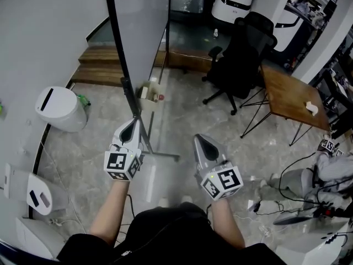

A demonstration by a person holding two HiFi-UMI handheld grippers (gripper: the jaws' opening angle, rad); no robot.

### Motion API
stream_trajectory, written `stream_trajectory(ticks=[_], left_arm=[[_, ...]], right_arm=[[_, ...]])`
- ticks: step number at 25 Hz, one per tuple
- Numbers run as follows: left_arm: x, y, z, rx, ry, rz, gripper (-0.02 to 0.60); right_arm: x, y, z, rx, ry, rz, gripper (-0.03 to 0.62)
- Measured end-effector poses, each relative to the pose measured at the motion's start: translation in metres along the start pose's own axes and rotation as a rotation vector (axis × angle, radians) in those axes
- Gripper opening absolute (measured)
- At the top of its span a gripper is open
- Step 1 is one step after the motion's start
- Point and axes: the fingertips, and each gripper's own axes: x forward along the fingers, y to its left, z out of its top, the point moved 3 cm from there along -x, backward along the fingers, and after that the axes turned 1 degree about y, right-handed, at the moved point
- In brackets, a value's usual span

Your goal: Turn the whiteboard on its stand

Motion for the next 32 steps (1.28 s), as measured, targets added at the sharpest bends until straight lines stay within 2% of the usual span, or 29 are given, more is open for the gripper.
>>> stream_trajectory(ticks=[9,13,20,25,32], left_arm=[[0.028,0.017,-0.006,0.000,0.020,0.113,0.027],[0.045,0.039,-0.007,0.025,0.040,0.168,0.086],[0.081,0.079,-0.015,0.037,0.063,0.260,0.225],[0.101,0.101,-0.025,0.038,0.095,0.282,0.259],[0.139,0.114,-0.036,0.050,0.122,0.306,0.264]], right_arm=[[0.006,-0.026,0.010,-0.005,0.009,0.048,0.005],[0.012,-0.035,0.012,-0.015,0.014,0.064,0.005],[0.025,-0.048,0.005,-0.024,0.051,0.067,0.005],[0.028,-0.050,0.000,-0.024,0.065,0.048,0.005],[0.030,-0.068,-0.007,-0.018,0.080,0.012,0.005]])
